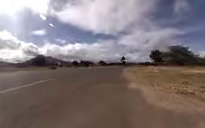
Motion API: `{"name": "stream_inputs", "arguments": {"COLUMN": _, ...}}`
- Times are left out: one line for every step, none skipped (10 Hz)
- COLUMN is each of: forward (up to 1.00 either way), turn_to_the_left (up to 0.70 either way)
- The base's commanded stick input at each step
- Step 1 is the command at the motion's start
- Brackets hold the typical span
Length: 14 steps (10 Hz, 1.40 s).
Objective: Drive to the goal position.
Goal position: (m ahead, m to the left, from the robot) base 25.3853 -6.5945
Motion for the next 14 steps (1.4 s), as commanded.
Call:
{"name": "stream_inputs", "arguments": {"forward": 0.7, "turn_to_the_left": 0.0}}
{"name": "stream_inputs", "arguments": {"forward": 0.7, "turn_to_the_left": 0.0}}
{"name": "stream_inputs", "arguments": {"forward": 0.7, "turn_to_the_left": 0.0}}
{"name": "stream_inputs", "arguments": {"forward": 0.7, "turn_to_the_left": 0.0}}
{"name": "stream_inputs", "arguments": {"forward": 0.7, "turn_to_the_left": 0.0}}
{"name": "stream_inputs", "arguments": {"forward": 0.7, "turn_to_the_left": 0.0}}
{"name": "stream_inputs", "arguments": {"forward": 0.7, "turn_to_the_left": -0.13}}
{"name": "stream_inputs", "arguments": {"forward": 0.7, "turn_to_the_left": -0.31}}
{"name": "stream_inputs", "arguments": {"forward": 0.7, "turn_to_the_left": -0.35}}
{"name": "stream_inputs", "arguments": {"forward": 0.7, "turn_to_the_left": -0.35}}
{"name": "stream_inputs", "arguments": {"forward": 0.7, "turn_to_the_left": -0.35}}
{"name": "stream_inputs", "arguments": {"forward": 0.7, "turn_to_the_left": -0.35}}
{"name": "stream_inputs", "arguments": {"forward": 0.7, "turn_to_the_left": -0.26}}
{"name": "stream_inputs", "arguments": {"forward": 0.7, "turn_to_the_left": -0.17}}
